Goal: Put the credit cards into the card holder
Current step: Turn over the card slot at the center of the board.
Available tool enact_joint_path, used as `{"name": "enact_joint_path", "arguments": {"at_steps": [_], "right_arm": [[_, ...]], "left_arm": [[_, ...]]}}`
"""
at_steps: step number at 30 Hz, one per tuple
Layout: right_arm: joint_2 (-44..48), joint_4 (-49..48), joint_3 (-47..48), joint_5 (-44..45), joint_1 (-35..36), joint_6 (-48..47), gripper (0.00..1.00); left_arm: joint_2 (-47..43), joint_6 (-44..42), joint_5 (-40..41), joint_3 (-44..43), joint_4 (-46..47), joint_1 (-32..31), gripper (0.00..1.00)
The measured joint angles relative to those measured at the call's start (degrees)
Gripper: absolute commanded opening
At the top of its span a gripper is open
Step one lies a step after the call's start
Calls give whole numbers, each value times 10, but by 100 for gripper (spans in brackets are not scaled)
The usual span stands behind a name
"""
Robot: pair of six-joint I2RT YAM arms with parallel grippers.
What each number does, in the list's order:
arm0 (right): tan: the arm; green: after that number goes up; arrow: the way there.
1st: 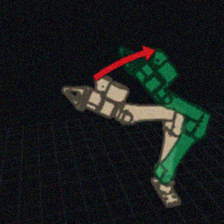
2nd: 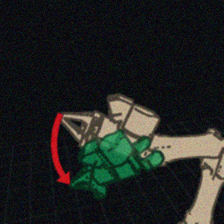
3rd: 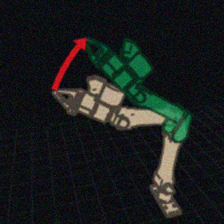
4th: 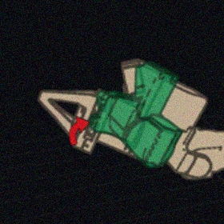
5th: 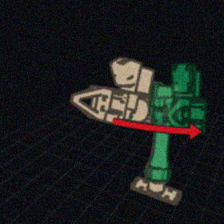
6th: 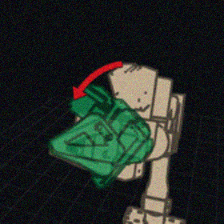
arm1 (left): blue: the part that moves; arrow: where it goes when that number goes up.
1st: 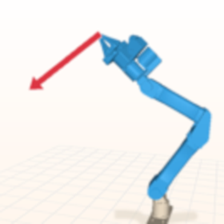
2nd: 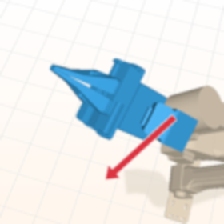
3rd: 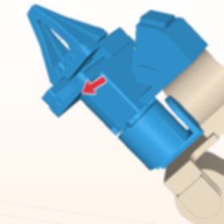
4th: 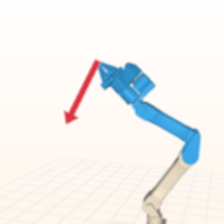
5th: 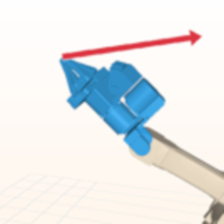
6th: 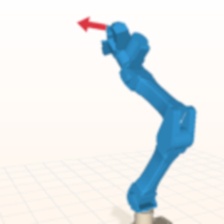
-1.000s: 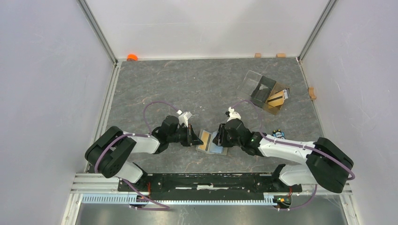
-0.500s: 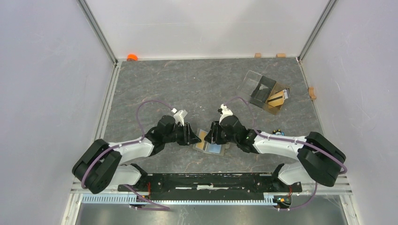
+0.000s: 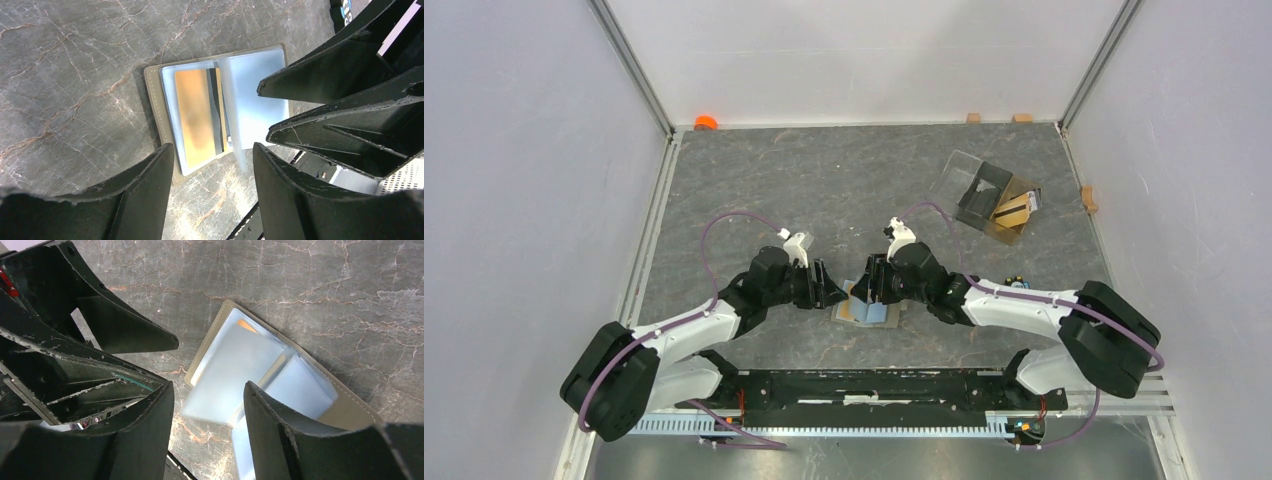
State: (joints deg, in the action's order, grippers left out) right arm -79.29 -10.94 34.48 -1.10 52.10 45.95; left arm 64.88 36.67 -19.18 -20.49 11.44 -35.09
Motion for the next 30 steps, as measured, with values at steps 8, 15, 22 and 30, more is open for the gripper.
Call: {"name": "enact_joint_path", "arguments": {"at_steps": [8, 15, 22, 30], "right_arm": [[-15, -13, 0, -2, 0, -2, 57], [-29, -9, 1, 9, 0, -7, 57], [39, 71, 16, 68, -32, -45, 66], [121, 212, 93, 138, -162, -151, 88]], "left_arm": [[-23, -2, -3, 3, -2, 0, 66], [-30, -2, -1, 10, 1, 0, 65], [-25, -2, 13, 10, -4, 0, 65], [-19, -7, 17, -18, -26, -4, 63]]}}
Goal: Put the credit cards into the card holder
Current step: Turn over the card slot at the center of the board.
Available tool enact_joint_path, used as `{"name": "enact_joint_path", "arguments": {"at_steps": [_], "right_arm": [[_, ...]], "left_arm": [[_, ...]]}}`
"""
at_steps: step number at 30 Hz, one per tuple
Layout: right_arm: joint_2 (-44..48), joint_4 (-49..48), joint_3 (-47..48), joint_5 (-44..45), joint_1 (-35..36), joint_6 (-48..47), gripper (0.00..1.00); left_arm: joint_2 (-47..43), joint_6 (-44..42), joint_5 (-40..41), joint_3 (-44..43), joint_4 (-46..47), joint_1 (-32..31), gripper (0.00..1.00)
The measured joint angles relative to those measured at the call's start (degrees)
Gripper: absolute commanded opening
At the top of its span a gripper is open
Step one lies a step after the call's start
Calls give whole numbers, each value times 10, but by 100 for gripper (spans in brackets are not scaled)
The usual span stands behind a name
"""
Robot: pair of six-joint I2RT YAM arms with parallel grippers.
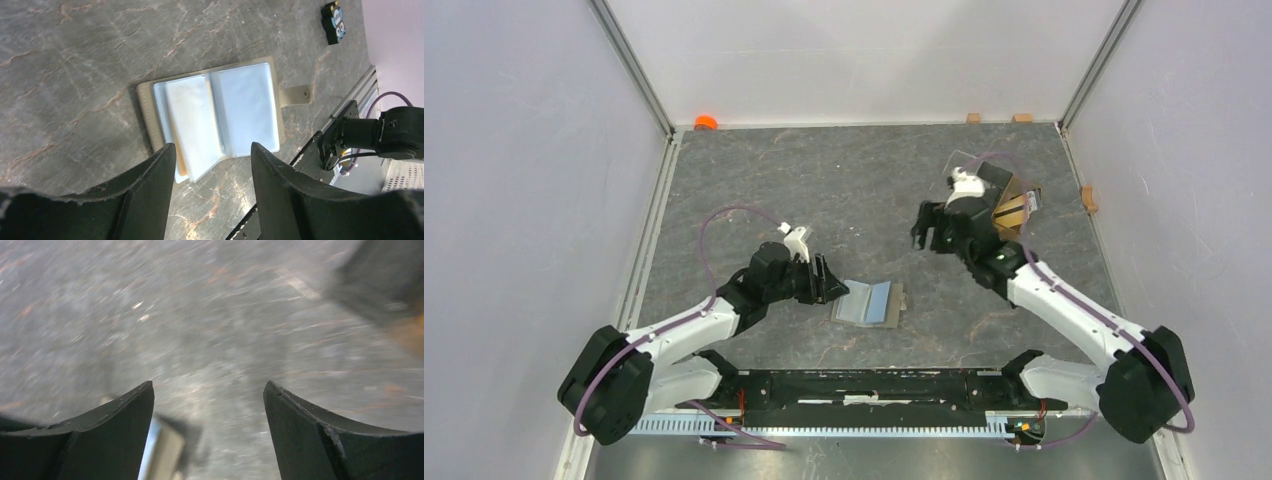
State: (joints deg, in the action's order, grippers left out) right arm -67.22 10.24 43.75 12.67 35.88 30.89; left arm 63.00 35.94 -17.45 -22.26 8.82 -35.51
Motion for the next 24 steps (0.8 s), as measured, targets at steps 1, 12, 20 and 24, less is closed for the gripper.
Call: {"name": "enact_joint_path", "arguments": {"at_steps": [1, 12, 20, 24], "right_arm": [[7, 14, 9, 7, -25, -15, 91], [8, 83, 62, -24, -350, -150, 98], [-123, 76, 95, -166, -508, -186, 98], [-164, 83, 106, -203, -533, -209, 98]], "left_arm": [[3, 0, 0, -6, 0, -3, 62], [94, -4, -7, -66, 33, -65, 57], [163, -4, -8, -73, 51, -107, 52], [176, -4, -5, -73, 53, -115, 51]]}}
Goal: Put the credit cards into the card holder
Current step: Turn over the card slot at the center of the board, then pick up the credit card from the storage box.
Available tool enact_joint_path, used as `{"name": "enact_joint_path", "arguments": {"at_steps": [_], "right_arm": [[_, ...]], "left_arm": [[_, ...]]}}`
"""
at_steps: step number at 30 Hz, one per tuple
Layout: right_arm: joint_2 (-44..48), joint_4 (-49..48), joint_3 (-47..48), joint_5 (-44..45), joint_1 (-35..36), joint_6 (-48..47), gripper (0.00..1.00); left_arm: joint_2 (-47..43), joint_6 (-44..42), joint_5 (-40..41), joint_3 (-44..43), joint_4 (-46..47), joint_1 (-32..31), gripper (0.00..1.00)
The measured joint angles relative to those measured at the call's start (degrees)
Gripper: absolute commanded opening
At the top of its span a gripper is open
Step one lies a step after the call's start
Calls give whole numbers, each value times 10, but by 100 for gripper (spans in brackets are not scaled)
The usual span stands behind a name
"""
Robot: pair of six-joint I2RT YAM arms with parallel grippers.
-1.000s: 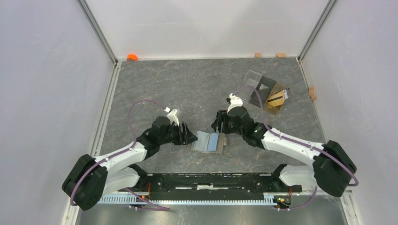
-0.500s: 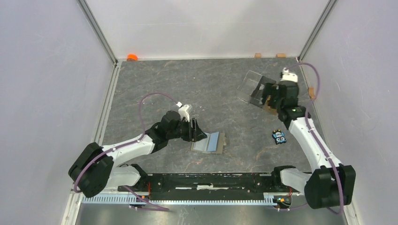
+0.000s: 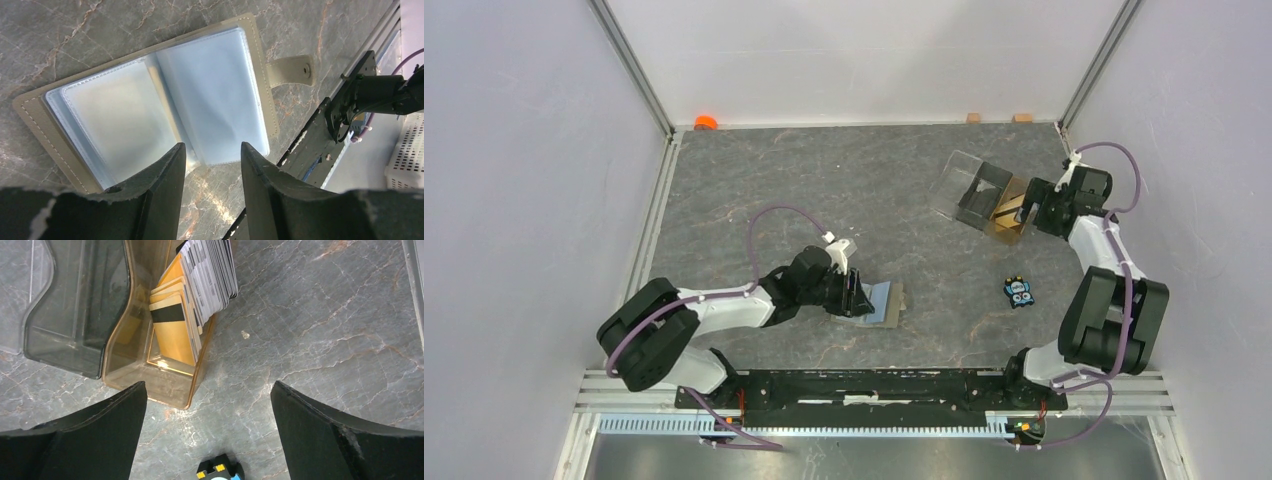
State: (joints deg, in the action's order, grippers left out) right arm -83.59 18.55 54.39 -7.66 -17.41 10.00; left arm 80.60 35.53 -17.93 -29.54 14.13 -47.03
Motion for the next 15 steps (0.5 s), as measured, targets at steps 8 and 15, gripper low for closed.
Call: {"name": "enact_joint_path", "arguments": {"at_steps": [8, 15], "right_arm": [[-64, -2, 52, -16, -6, -43, 97], [-131, -11, 110, -18, -6, -64, 95]], "left_arm": [[23, 0, 1, -6, 2, -1, 48], [38, 0, 4, -11, 8, -3, 40]]}}
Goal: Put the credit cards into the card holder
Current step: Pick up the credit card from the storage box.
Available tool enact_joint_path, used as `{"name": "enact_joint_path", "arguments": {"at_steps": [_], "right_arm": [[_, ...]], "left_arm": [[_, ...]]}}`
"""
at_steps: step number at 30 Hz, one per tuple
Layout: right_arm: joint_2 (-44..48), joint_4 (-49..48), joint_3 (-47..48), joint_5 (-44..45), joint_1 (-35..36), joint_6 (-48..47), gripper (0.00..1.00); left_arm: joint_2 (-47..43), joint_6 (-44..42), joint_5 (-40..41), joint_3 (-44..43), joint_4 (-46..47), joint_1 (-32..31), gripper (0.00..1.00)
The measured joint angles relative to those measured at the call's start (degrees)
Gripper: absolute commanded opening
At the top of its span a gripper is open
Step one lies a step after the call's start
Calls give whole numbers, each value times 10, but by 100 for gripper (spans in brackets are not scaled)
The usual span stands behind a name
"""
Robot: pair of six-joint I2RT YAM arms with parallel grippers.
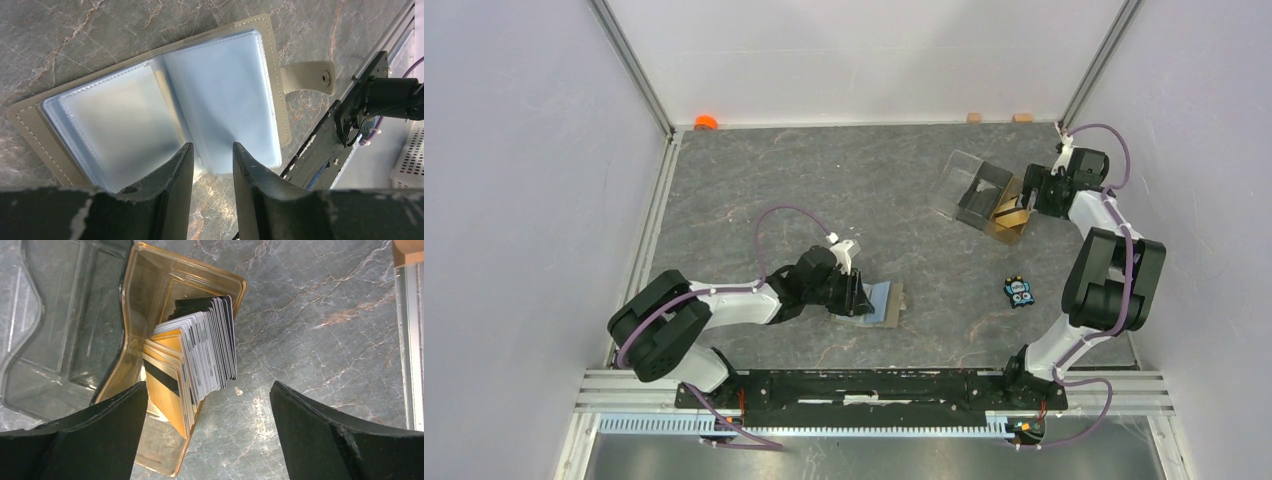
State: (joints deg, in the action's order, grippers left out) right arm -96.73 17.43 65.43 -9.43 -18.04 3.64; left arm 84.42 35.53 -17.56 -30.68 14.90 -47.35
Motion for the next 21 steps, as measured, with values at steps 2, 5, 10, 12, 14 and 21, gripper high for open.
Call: {"name": "enact_joint_path", "arguments": {"at_steps": [2, 5, 10, 12, 14, 21], "right_arm": [[-17, 0, 8, 1, 0, -4, 94], [-35, 2, 14, 10, 0, -10, 93], [-45, 10, 19, 29, 1, -15, 86], [-45, 11, 23, 35, 2, -15, 84], [-44, 11, 24, 40, 3, -16, 80], [-30, 16, 24, 61, 3, -18, 72]], "left_arm": [[3, 0, 1, -1, 0, -3, 39], [8, 0, 2, -3, 1, -4, 38], [19, 0, 6, -6, 3, -4, 37], [20, 0, 7, -6, 3, -4, 37], [20, 0, 7, -6, 3, -4, 37], [20, 0, 8, -6, 3, -4, 36]]}}
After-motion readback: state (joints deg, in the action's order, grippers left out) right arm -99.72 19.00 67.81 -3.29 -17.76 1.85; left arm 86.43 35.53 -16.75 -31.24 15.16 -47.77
